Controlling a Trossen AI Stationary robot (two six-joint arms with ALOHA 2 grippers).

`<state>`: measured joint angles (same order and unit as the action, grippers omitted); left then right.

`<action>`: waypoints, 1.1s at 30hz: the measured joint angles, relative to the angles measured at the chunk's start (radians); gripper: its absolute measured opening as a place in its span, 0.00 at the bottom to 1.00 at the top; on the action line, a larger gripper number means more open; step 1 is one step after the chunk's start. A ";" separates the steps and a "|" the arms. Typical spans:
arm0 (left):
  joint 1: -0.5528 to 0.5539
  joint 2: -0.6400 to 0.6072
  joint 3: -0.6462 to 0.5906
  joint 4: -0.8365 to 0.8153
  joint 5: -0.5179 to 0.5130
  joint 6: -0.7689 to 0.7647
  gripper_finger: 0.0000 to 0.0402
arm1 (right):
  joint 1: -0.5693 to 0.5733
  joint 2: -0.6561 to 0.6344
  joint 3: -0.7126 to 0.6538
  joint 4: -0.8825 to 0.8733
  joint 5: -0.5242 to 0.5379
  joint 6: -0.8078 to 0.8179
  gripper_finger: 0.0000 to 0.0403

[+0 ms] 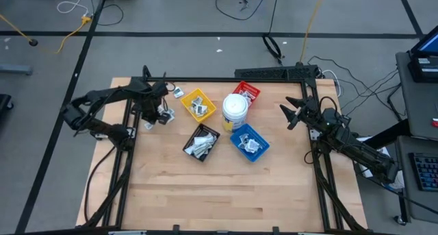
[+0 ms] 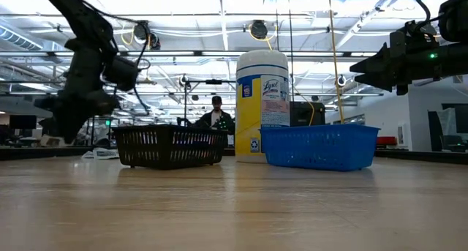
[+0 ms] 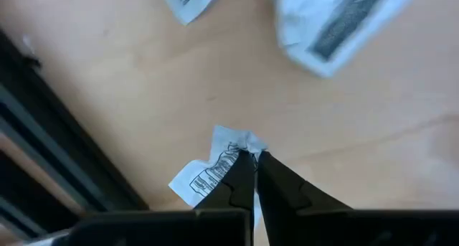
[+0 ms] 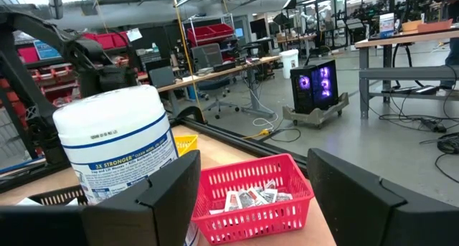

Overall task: Pick & Place First Aid Supplies
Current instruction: Put the towelette pack into the yellow bin

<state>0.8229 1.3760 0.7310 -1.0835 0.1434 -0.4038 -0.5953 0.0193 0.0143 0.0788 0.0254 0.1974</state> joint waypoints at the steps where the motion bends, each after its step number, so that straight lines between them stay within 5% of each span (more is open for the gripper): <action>1: -0.001 -0.015 0.008 -0.015 0.009 0.001 0.02 | 0.000 0.000 0.000 0.000 0.000 0.000 0.63; 17: -0.031 -0.208 0.120 -0.315 0.017 0.045 0.02 | 0.000 0.000 0.000 0.000 0.000 0.000 0.63; 33: -0.093 0.014 0.295 -0.299 0.005 0.087 0.01 | 0.000 0.000 0.000 0.000 0.000 0.000 0.63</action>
<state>0.7300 1.3898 1.0263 -1.3827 0.1482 -0.3169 -0.5949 0.0192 0.0140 0.0784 0.0254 0.1973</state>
